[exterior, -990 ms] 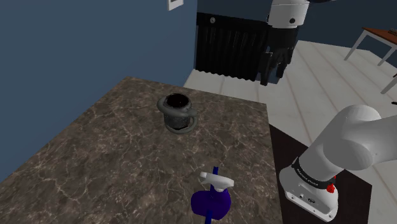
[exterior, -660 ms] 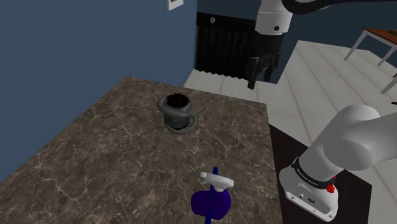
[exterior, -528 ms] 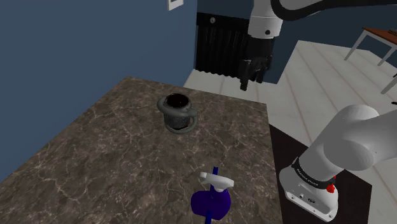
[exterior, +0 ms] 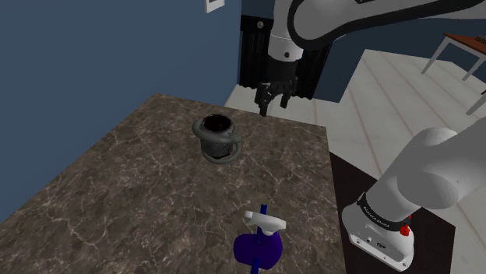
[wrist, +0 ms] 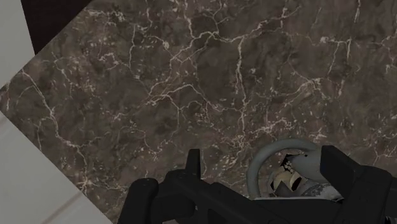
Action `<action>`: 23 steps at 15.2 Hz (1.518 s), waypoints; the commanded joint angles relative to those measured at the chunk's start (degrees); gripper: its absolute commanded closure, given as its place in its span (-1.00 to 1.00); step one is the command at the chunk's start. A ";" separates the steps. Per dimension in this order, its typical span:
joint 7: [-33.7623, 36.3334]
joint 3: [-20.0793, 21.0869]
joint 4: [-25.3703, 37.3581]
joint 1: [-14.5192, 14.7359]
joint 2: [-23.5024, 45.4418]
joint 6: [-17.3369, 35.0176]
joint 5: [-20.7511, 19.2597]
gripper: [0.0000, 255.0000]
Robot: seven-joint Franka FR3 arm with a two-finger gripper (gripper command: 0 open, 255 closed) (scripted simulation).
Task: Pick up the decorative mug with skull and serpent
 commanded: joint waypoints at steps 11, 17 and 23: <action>7.58 5.68 11.70 1.16 23.00 18.93 -4.34 -1.00; 7.90 5.73 9.84 1.29 25.03 22.79 -4.92 -1.00; 7.98 5.70 8.95 1.28 26.18 24.79 -5.27 1.00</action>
